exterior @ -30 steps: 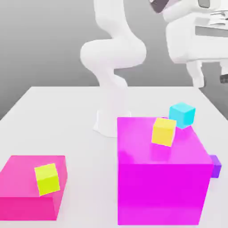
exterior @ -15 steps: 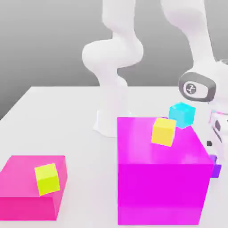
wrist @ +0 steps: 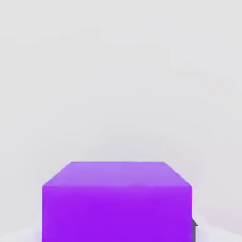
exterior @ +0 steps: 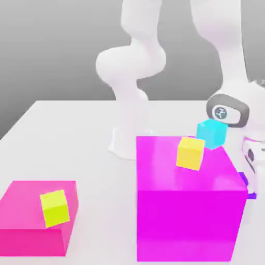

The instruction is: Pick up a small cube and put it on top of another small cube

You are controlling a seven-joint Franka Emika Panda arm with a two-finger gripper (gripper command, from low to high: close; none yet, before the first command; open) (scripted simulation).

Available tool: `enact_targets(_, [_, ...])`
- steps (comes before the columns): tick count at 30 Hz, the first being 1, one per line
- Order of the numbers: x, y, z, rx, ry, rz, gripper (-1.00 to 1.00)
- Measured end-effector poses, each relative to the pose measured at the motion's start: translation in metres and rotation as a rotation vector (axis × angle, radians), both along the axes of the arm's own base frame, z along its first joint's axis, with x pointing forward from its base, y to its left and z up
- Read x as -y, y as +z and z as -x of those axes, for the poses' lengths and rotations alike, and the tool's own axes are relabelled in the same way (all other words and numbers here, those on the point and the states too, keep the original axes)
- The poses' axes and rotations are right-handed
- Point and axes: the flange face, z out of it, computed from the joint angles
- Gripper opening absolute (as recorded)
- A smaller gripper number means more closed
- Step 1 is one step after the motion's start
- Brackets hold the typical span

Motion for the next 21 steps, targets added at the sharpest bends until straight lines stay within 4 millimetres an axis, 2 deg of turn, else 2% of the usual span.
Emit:
enact_targets(6, [0.013,0.082,-0.035,0.036,0.064,-0.01,-1.0])
enact_targets(11, [0.041,0.151,-0.046,0.031,0.034,-0.017,-1.0])
enact_targets(18, [0.097,0.239,-0.042,0.016,-0.03,-0.03,-1.0])
enact_targets(21, [0.119,0.26,-0.029,0.0,-0.127,-0.015,-1.0])
